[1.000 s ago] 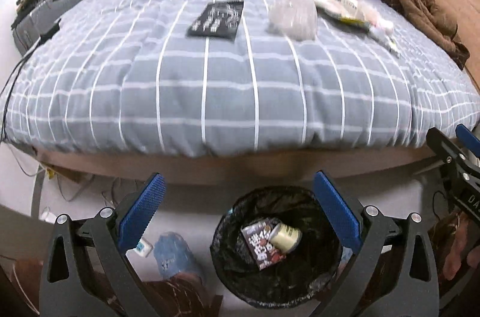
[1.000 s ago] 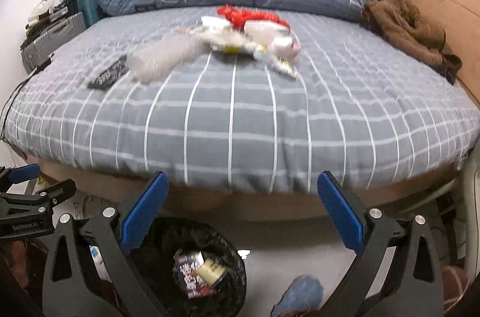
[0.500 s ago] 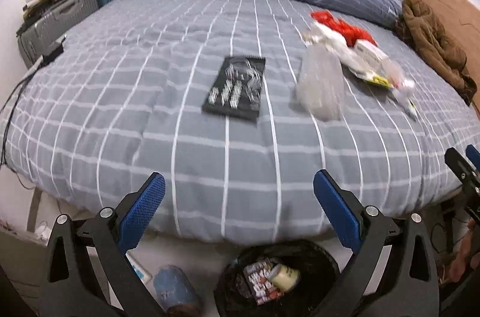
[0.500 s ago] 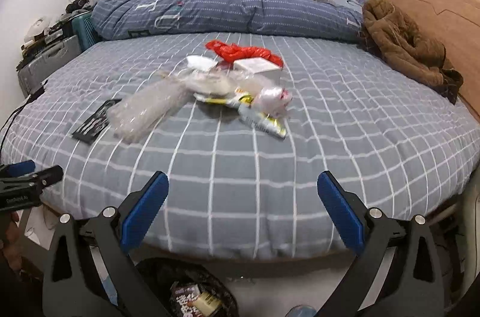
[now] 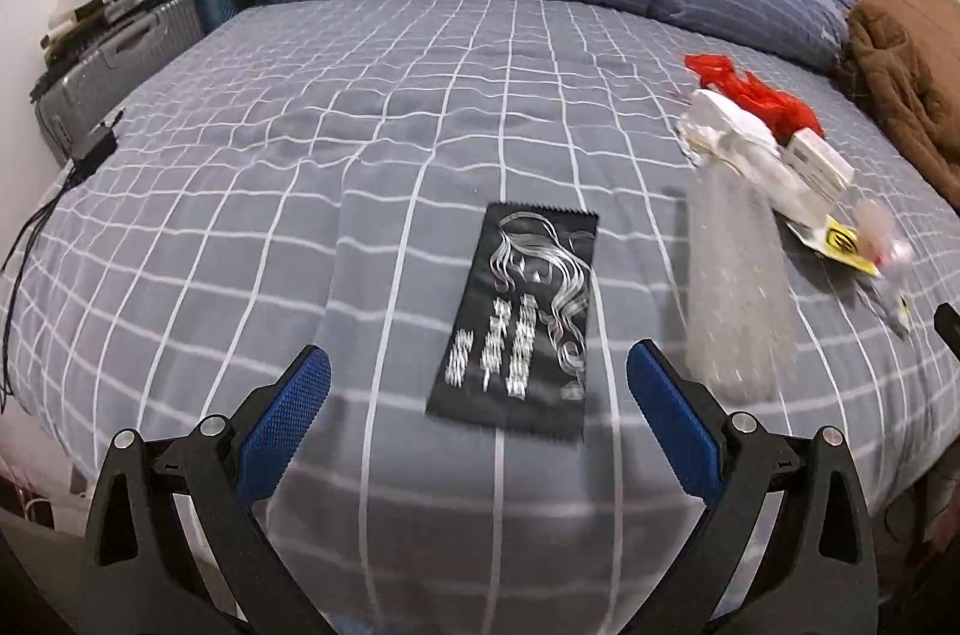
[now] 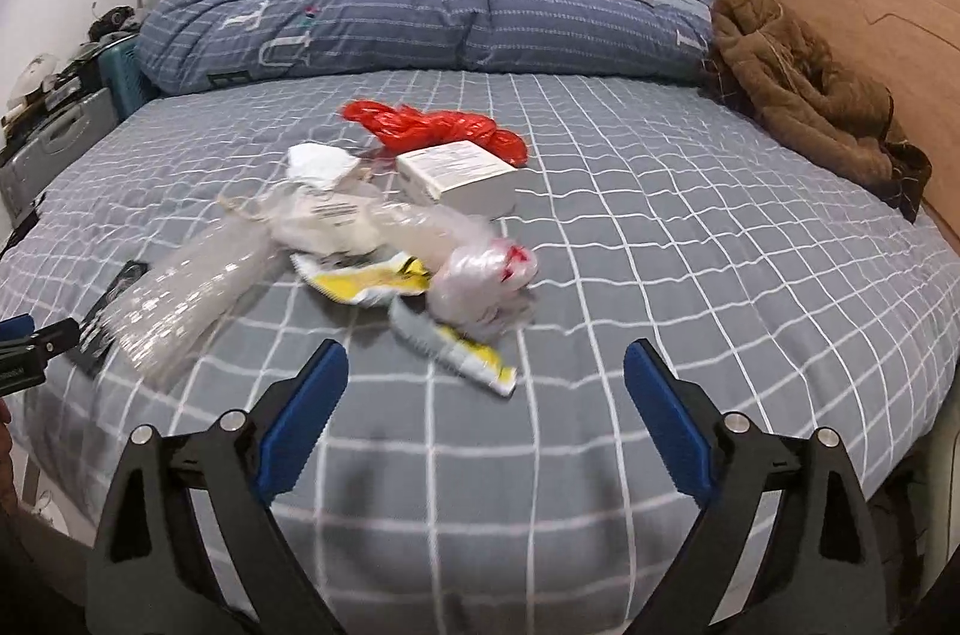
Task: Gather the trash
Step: 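Grasp the black wet-wipe packet with the left gripper while the right grasps the plastic bag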
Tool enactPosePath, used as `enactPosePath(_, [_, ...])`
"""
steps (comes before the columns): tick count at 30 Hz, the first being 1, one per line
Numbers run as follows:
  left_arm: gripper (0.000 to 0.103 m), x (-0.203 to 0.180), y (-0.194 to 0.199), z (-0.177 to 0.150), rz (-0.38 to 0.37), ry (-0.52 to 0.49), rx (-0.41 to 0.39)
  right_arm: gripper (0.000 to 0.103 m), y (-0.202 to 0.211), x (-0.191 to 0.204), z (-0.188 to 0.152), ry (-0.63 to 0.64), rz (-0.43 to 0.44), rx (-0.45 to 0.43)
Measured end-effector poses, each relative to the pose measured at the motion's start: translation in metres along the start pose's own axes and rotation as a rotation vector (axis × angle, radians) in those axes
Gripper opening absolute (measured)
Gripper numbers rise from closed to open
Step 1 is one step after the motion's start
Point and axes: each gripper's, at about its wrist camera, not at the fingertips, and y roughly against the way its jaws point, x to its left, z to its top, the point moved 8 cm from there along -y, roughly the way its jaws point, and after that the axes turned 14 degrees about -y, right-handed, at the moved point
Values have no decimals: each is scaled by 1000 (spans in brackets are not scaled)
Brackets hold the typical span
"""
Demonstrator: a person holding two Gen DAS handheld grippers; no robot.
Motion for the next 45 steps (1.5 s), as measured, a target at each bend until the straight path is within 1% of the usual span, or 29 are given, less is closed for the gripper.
enactPosePath(4, [97,1,-18,13,6,-12,14,85,-19,-1,13,-1,-2,7])
enactPosePath(9, [97,0,-36,21,8,-25,38,80,-42,0,24,2,-3,26])
enactPosePath(15, [97,-1,-49,23,9,-31,55,70,-61,4,23,14,3,65])
enactPosePath(22, [89,-5,-57,20,21,-59,78,56,-72,11,18,26,21,105])
enactPosePath(27, [84,-10,-54,20,15,-78,81,56,-72,12,20,19,28,104])
enactPosePath(30, [83,-16,-49,23,3,-103,70,56,-71,13,21,11,32,108])
enactPosePath(33, [83,-20,-51,20,19,-132,78,56,-73,12,21,6,29,113])
enactPosePath(36, [76,-20,-53,19,20,-138,80,55,-73,12,21,9,29,112])
enactPosePath(38, [63,-20,-53,19,17,-139,81,54,-73,12,21,11,31,111])
enactPosePath(40, [57,-19,-54,18,11,-134,83,54,-73,13,20,14,30,113])
enactPosePath(45, [55,-18,-54,17,-6,-123,75,52,-73,15,19,22,32,112])
